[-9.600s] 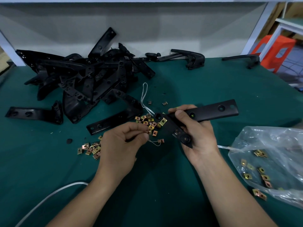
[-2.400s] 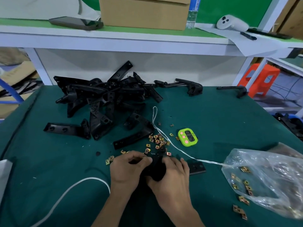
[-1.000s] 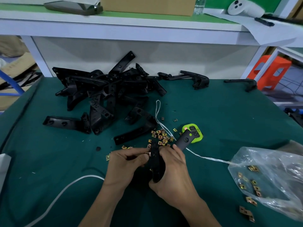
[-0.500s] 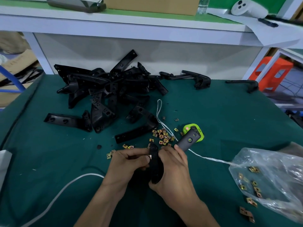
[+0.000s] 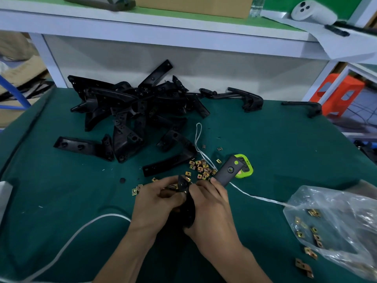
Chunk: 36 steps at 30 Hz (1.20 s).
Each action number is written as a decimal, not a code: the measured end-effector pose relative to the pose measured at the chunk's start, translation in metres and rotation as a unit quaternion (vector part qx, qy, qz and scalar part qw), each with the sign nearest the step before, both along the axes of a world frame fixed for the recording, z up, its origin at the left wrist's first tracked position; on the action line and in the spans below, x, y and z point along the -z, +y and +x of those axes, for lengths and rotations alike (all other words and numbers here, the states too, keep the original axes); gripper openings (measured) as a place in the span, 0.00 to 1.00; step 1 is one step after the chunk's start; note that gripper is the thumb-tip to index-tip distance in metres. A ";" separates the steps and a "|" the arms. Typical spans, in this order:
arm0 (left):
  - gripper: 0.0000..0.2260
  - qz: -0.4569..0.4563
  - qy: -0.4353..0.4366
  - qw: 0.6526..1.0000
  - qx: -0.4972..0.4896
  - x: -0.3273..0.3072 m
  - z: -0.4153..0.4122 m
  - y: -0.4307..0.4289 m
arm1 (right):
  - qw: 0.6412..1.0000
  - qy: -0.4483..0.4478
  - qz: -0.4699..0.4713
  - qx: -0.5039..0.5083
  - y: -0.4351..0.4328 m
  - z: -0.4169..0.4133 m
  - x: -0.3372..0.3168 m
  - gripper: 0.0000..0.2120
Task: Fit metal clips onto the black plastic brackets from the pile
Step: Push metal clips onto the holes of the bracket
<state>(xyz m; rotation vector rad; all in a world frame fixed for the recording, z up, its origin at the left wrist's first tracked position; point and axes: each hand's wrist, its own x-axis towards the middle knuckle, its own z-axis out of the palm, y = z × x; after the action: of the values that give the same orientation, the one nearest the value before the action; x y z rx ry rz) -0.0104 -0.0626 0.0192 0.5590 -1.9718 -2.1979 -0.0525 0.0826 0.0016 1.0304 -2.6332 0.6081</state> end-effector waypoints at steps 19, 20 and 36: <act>0.07 -0.472 -0.015 0.879 0.069 0.017 0.002 0.008 | 0.959 -0.109 -0.178 0.192 0.020 -0.010 0.016 0.24; 0.07 -0.478 -0.011 0.875 0.074 0.018 0.001 0.008 | 0.959 -0.111 -0.180 0.188 0.020 -0.010 0.016 0.23; 0.07 -0.405 0.013 0.913 0.054 0.015 0.002 0.015 | 0.951 -0.138 -0.206 0.182 0.020 -0.006 0.010 0.20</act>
<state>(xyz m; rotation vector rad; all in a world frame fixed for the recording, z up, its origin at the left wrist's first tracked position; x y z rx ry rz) -0.0084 -0.0480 0.0043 0.2867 -2.6569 -1.1973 -0.0584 0.1021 -0.0086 0.3456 -2.6475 1.2110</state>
